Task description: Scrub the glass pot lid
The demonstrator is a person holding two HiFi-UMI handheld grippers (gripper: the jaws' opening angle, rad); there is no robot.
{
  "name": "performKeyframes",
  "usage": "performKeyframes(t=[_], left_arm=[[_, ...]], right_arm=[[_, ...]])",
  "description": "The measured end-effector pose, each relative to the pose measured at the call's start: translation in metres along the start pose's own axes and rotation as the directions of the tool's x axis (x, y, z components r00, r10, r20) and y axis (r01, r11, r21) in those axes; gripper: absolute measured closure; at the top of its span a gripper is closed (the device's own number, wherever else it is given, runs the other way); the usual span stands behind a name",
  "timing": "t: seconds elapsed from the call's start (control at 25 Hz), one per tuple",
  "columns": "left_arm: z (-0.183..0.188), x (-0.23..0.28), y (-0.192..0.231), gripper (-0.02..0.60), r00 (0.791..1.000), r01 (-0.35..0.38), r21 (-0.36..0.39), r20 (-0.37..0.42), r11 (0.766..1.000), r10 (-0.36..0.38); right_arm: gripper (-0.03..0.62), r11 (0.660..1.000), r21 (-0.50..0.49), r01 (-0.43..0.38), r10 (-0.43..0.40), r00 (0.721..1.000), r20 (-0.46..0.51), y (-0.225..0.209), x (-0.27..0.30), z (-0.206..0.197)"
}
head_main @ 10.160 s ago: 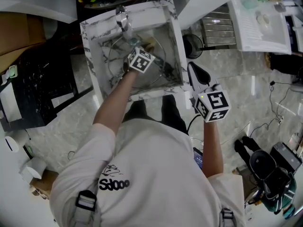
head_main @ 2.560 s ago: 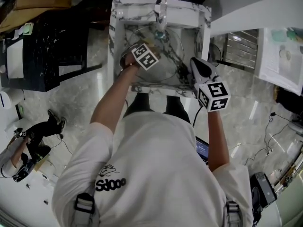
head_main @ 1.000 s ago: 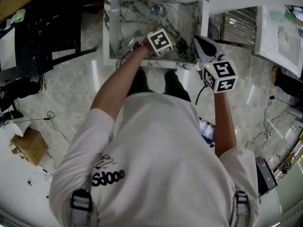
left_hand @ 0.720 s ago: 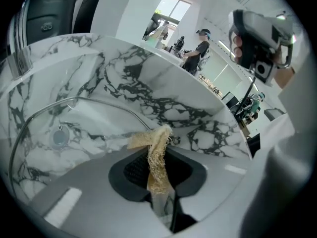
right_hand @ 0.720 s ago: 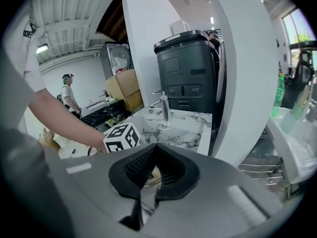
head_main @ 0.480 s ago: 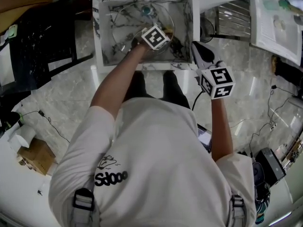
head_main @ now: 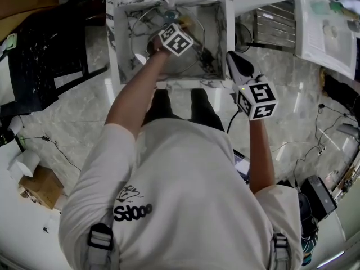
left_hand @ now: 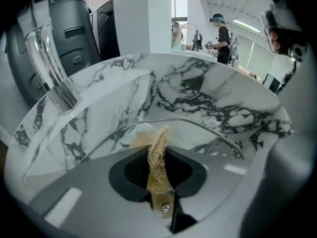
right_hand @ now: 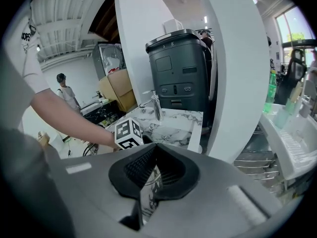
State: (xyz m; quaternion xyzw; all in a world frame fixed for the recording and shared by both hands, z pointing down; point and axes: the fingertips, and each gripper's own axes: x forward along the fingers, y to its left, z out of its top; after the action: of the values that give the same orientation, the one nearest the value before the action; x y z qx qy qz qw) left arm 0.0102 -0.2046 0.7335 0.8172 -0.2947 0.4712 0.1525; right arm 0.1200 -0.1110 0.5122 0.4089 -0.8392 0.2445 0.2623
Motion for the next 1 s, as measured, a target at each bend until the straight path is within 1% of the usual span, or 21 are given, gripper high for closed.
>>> performKeyframes(t=[0.12, 0.2, 0.28, 0.36, 0.44, 0.56, 0.68, 0.8, 0.88, 1.0], left_arm=[[-0.010, -0.007, 0.025, 0.523, 0.999, -0.048, -0.034, -0.023, 0.998, 0.047], [-0.023, -0.014, 0.038, 0.523, 0.997, -0.060, -0.044, -0.060, 0.997, 0.057], [-0.042, -0.022, 0.042, 0.522, 0.993, -0.033, -0.030, -0.118, 0.999, 0.029], [-0.059, -0.030, 0.041, 0.522, 0.984, -0.001, 0.013, -0.178, 1.000, 0.003], [-0.072, -0.038, 0.039, 0.522, 0.975, 0.017, 0.047, -0.224, 0.999, -0.006], [-0.090, -0.050, 0.033, 0.522, 0.960, 0.054, 0.055, -0.278, 0.997, -0.036], [-0.107, -0.059, 0.017, 0.522, 0.935, 0.134, 0.023, -0.336, 0.991, -0.118], [-0.122, -0.067, -0.002, 0.523, 0.901, 0.210, -0.011, -0.387, 0.978, -0.198], [-0.127, -0.077, -0.015, 0.522, 0.875, 0.248, -0.025, -0.423, 0.968, -0.235], [-0.130, -0.084, -0.030, 0.523, 0.850, 0.294, -0.035, -0.447, 0.955, -0.278]], right_arm=[[0.591, 1.000, -0.016, -0.023, 0.023, 1.000, 0.002, 0.005, 0.007, 0.006], [0.591, 0.999, -0.027, -0.038, 0.038, 0.999, 0.008, 0.009, 0.011, 0.011], [0.591, 0.998, -0.038, -0.053, 0.054, 0.998, 0.011, 0.013, 0.015, 0.015], [0.591, 0.996, -0.051, -0.070, 0.070, 0.997, 0.012, 0.017, 0.018, 0.018], [0.591, 0.994, -0.062, -0.085, 0.086, 0.996, 0.012, 0.022, 0.021, 0.020], [0.591, 0.992, -0.078, -0.102, 0.103, 0.995, 0.016, 0.028, 0.023, 0.024], [0.591, 0.990, -0.086, -0.112, 0.114, 0.993, 0.021, 0.033, 0.024, 0.027], [0.591, 0.988, -0.092, -0.121, 0.123, 0.992, 0.025, 0.038, 0.025, 0.029], [0.591, 0.987, -0.096, -0.127, 0.131, 0.991, 0.030, 0.043, 0.025, 0.030], [0.591, 0.987, -0.098, -0.128, 0.132, 0.990, 0.039, 0.046, 0.022, 0.031]])
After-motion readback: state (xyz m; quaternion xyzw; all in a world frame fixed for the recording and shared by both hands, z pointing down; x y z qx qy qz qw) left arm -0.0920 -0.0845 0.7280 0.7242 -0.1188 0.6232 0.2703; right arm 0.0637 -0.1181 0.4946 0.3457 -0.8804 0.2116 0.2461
